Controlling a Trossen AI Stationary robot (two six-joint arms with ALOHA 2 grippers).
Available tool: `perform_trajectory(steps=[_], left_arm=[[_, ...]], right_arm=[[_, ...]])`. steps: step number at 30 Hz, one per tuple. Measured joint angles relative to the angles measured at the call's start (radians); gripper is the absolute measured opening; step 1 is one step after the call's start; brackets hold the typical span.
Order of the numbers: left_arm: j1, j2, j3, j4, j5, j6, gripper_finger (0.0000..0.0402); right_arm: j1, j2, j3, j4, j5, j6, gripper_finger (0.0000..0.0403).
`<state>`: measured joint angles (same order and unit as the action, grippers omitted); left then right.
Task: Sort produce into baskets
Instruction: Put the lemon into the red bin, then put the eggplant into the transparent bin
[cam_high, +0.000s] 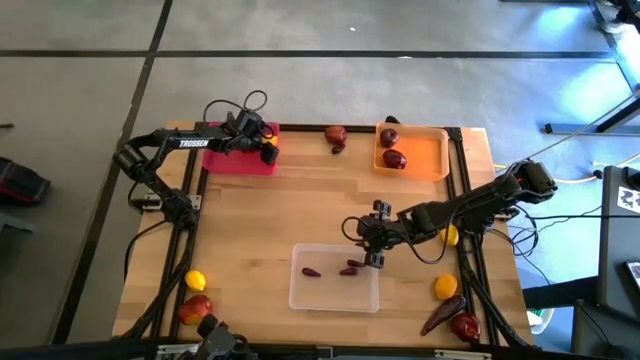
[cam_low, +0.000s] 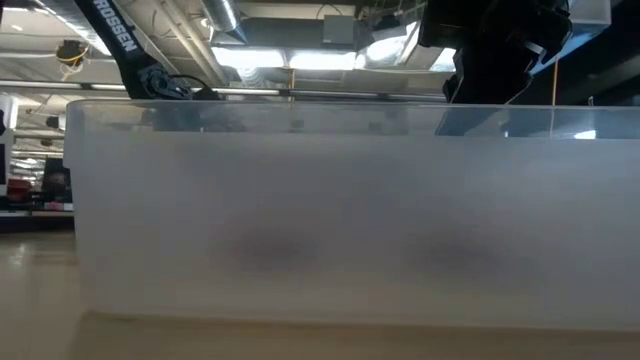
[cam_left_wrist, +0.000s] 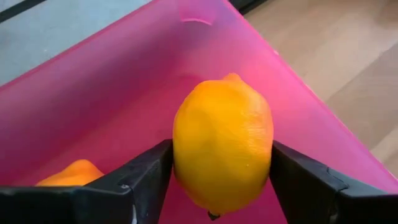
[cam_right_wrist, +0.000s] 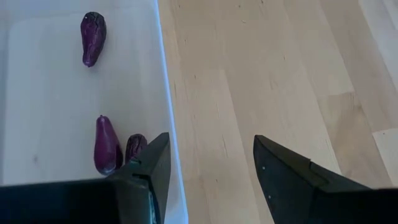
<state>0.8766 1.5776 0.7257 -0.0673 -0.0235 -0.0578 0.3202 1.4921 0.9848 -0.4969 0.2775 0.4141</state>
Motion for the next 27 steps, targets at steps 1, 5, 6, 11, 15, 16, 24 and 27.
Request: perform_trajectory(steps=[1, 5, 6, 11, 15, 16, 24, 27], left_arm=[[0.002, 0.000, 0.002, -0.004, 0.000, 0.003, 0.0250], [0.018, 0.000, 0.023, -0.032, 0.013, 0.004, 0.0252], [0.023, 0.000, 0.030, -0.046, 0.023, 0.005, 0.0255], [0.044, 0.000, 0.043, -0.056, 0.034, 0.011, 0.0278], [0.049, -0.003, 0.043, -0.058, 0.034, 0.013, 0.0300], [0.048, -0.011, 0.043, -0.063, 0.034, 0.018, 0.0305], [0.040, -0.141, 0.094, -0.174, 0.040, 0.067, 0.0321], [0.009, -0.199, 0.116, -0.190, 0.053, 0.087, 0.0322]], right_arm=[[0.000, 0.000, 0.000, 0.000, 0.000, 0.000, 0.0193], [0.000, 0.000, 0.000, 0.000, 0.000, 0.000, 0.0193], [0.000, 0.000, 0.000, 0.000, 0.000, 0.000, 0.0193], [0.000, 0.000, 0.000, 0.000, 0.000, 0.000, 0.0193], [0.000, 0.000, 0.000, 0.000, 0.000, 0.000, 0.0193], [0.000, 0.000, 0.000, 0.000, 0.000, 0.000, 0.0193], [0.000, 0.000, 0.000, 0.000, 0.000, -0.004, 0.0193], [0.000, 0.000, 0.000, 0.001, 0.001, -0.008, 0.0193]])
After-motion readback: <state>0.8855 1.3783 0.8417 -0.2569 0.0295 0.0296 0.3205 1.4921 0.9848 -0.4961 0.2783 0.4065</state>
